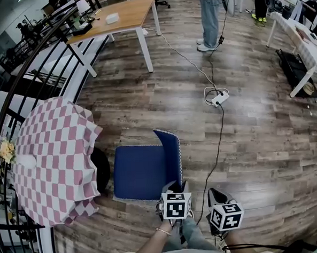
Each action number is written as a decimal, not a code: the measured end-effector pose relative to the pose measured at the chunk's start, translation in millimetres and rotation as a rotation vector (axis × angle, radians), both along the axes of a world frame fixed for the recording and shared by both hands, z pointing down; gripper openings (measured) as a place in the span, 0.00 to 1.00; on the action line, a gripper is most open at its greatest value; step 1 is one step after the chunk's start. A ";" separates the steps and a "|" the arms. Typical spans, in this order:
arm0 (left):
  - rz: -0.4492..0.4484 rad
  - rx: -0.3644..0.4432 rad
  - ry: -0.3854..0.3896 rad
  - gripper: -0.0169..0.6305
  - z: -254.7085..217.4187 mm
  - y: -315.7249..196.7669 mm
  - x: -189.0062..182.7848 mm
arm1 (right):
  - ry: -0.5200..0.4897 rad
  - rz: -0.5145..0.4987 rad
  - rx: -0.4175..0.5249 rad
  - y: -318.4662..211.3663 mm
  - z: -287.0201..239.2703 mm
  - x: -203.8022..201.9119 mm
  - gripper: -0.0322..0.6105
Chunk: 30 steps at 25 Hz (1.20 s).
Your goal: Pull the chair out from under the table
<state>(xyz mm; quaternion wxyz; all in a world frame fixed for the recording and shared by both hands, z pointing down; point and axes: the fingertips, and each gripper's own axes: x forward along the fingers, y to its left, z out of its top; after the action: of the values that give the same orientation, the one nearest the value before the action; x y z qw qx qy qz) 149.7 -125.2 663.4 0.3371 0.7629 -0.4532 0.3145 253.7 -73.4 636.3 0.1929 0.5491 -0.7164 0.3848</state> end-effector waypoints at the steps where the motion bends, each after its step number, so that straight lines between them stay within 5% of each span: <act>1: 0.001 0.002 0.001 0.19 -0.1 0.7 1.1 | 0.000 0.003 0.000 0.6 -0.1 1.3 0.08; 30: -0.113 -0.014 0.101 0.28 -25.5 6.6 -10.0 | 0.014 -0.043 0.050 -18.1 -26.7 -19.9 0.08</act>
<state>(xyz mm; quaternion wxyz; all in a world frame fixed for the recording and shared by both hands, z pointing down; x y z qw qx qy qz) 139.7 -118.5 637.9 0.3822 0.7486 -0.4758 0.2593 233.7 -91.4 609.6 0.1924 0.5411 -0.7359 0.3586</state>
